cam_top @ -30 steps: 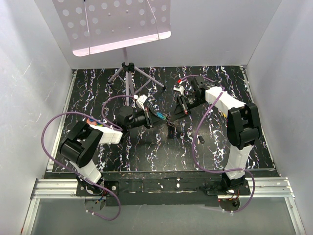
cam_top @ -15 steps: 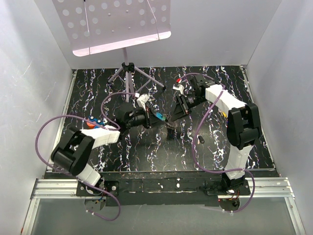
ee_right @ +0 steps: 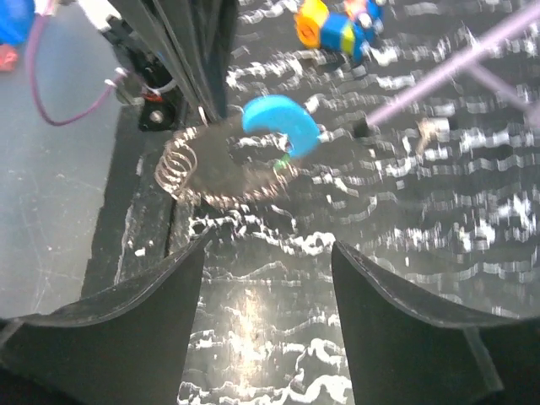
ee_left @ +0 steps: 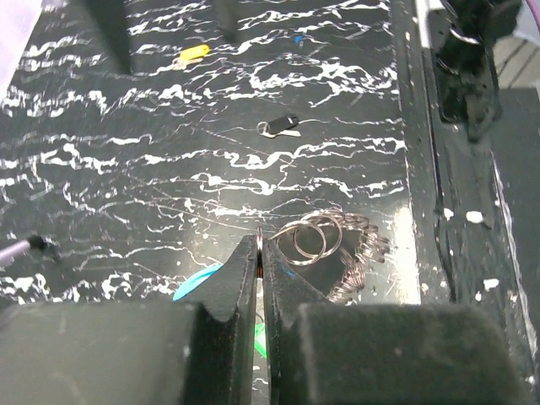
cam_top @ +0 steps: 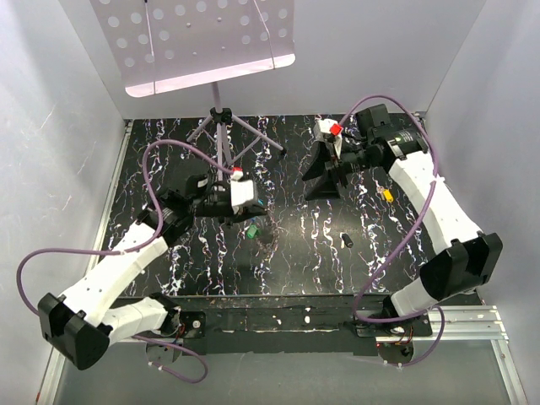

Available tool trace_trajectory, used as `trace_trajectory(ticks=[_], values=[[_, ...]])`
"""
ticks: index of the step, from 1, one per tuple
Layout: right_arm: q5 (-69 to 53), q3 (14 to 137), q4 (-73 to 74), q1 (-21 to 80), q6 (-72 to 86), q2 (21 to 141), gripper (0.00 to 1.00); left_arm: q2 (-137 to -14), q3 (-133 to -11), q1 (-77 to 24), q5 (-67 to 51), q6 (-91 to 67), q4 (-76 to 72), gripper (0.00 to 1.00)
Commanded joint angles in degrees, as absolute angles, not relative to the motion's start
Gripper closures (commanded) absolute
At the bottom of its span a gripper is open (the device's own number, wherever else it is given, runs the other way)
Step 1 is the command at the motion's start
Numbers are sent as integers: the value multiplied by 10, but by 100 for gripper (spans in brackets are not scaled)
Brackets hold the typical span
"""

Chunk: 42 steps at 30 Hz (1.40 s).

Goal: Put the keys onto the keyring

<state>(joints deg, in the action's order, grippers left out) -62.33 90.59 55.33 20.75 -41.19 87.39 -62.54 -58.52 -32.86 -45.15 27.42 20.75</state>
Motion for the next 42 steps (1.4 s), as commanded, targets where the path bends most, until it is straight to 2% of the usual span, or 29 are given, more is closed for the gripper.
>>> trace_trajectory(ticks=[1, 3, 9, 21, 26, 42], values=[[-741, 961, 645, 234, -582, 931, 32, -593, -577, -338, -497, 417, 265, 100], [-714, 987, 703, 263, -640, 935, 36, -591, -577, -342, -508, 408, 261, 100], [-628, 933, 629, 341, -585, 888, 44, -584, -561, -361, -514, 359, 234, 100], [-571, 889, 585, 398, -525, 876, 58, -523, -431, -368, -499, 142, 27, 100], [-564, 885, 577, 412, -513, 882, 61, -502, -393, -368, -487, 99, -28, 100], [-538, 898, 562, 437, -483, 892, 65, -498, -369, -368, -461, 49, -69, 100]])
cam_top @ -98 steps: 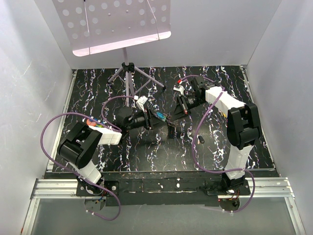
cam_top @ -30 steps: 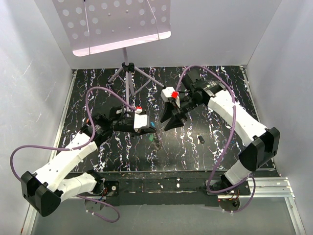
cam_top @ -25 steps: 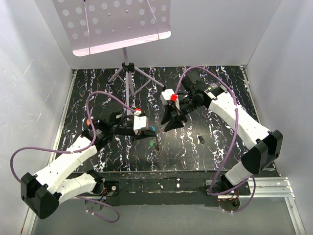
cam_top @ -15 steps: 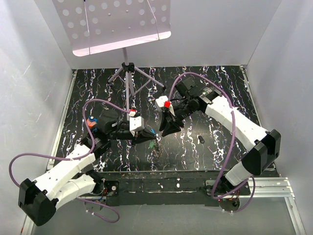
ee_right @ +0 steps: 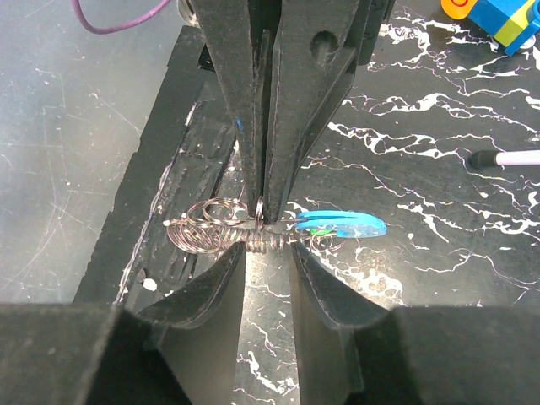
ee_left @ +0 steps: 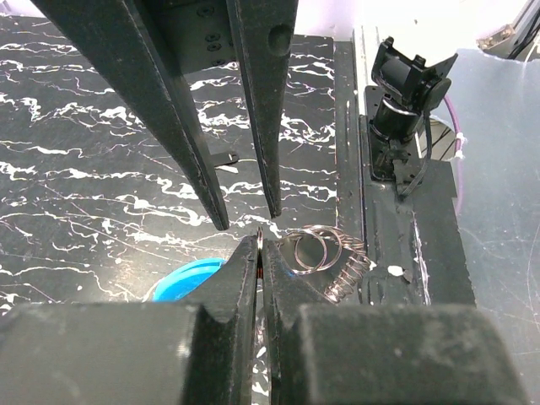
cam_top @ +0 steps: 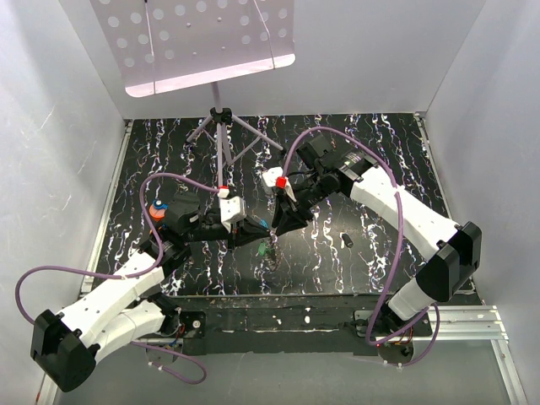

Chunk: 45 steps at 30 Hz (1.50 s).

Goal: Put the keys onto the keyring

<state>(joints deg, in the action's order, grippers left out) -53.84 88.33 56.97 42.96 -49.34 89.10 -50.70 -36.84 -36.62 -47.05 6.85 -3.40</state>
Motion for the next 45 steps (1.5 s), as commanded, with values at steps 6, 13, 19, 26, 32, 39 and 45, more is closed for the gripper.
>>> trace_trajectory(ticks=[6, 13, 19, 26, 32, 39, 45], values=[[-535, 901, 563, 445, -482, 894, 67, -498, -372, -369, -443, 40, -68, 100], [-533, 911, 560, 446, -468, 896, 69, -502, -373, -367, -437, 33, -67, 100], [-522, 911, 548, 448, -452, 897, 74, -507, -374, -368, -427, 26, -59, 100], [-503, 911, 524, 447, -420, 902, 75, -506, -372, -368, -427, 18, -61, 100], [-458, 943, 600, 438, -487, 897, 65, -489, -367, -369, -424, 47, -40, 100], [-378, 1077, 821, 421, -619, 917, 53, -431, -360, -368, -424, 145, -8, 100], [-435, 1007, 696, 438, -603, 851, 51, -399, -352, -369, -435, 207, -6, 100]])
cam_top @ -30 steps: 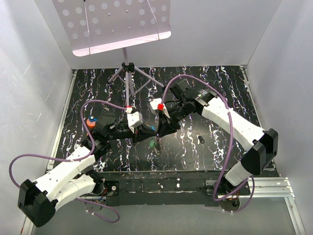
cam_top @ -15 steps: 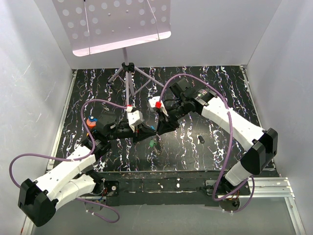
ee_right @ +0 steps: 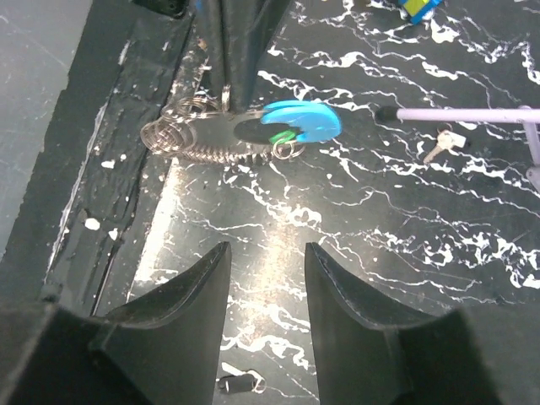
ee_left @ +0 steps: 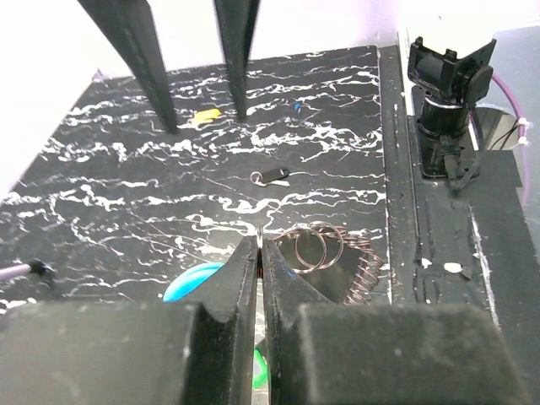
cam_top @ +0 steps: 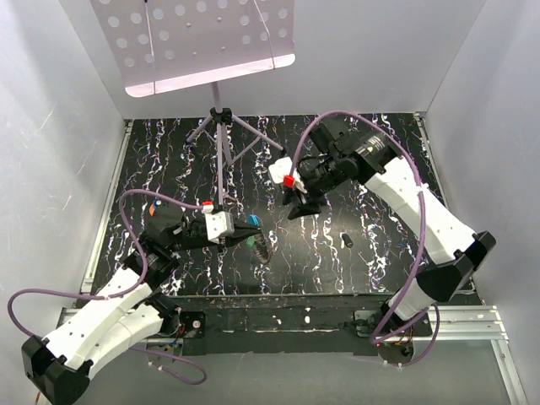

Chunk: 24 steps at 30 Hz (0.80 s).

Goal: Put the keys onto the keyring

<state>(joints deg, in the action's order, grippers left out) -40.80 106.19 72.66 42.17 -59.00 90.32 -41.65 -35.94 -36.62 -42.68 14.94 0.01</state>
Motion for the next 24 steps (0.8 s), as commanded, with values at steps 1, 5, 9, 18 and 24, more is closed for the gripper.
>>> trace_trajectory(ticks=[1, 5, 9, 18, 24], values=[[-432, 975, 651, 448, -603, 822, 51, -396, -351, -368, -437, 215, -7, 100], [-410, 847, 455, 484, -557, 745, 47, -353, -313, -368, -439, 248, -29, 100], [-375, 782, 287, 510, -492, 707, 47, -316, -265, -368, -433, 254, -83, 100], [-345, 731, 199, 538, -483, 725, 60, -327, -257, -367, -446, 250, -102, 100], [-365, 715, 204, 537, -469, 711, 69, -321, -241, -357, -443, 215, -150, 100]])
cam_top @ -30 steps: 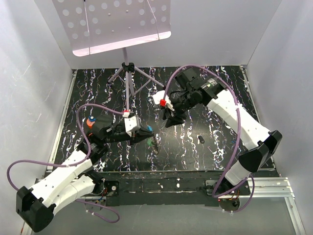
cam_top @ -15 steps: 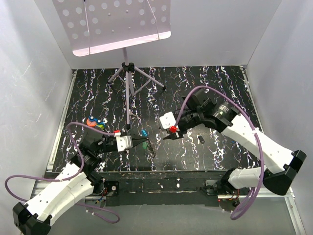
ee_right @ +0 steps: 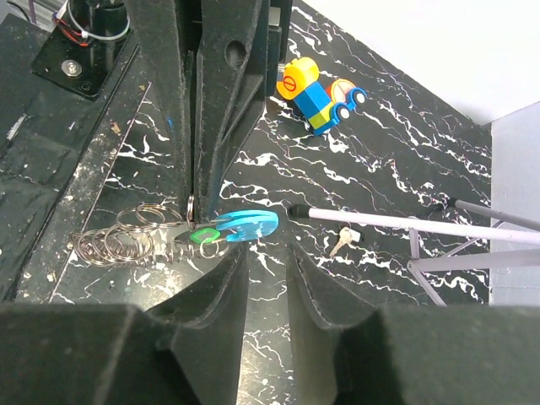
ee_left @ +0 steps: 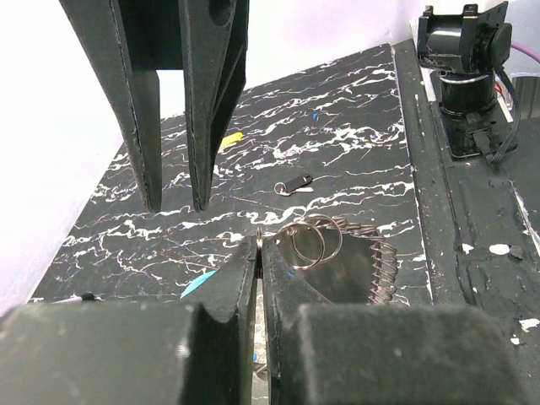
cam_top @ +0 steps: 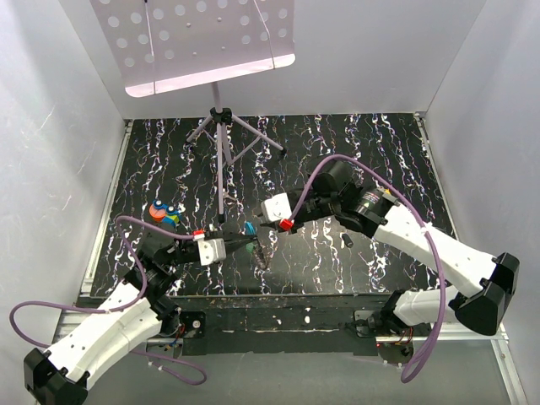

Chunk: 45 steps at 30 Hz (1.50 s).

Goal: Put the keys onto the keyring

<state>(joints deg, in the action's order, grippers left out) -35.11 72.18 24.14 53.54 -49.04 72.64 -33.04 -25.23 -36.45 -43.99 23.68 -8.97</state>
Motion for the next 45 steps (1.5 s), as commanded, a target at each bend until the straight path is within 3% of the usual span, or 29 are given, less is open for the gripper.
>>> trace_trajectory(ticks=[1, 16, 45], values=[[-370, 710, 203, 538, -462, 707, 69, -321, -238, -356, -445, 208, -159, 100], [-406, 678, 185, 538, -423, 686, 73, -334, -210, -324, -467, 104, -287, 100], [-432, 693, 151, 538, -369, 717, 80, -340, -204, -317, -482, 80, -321, 100]])
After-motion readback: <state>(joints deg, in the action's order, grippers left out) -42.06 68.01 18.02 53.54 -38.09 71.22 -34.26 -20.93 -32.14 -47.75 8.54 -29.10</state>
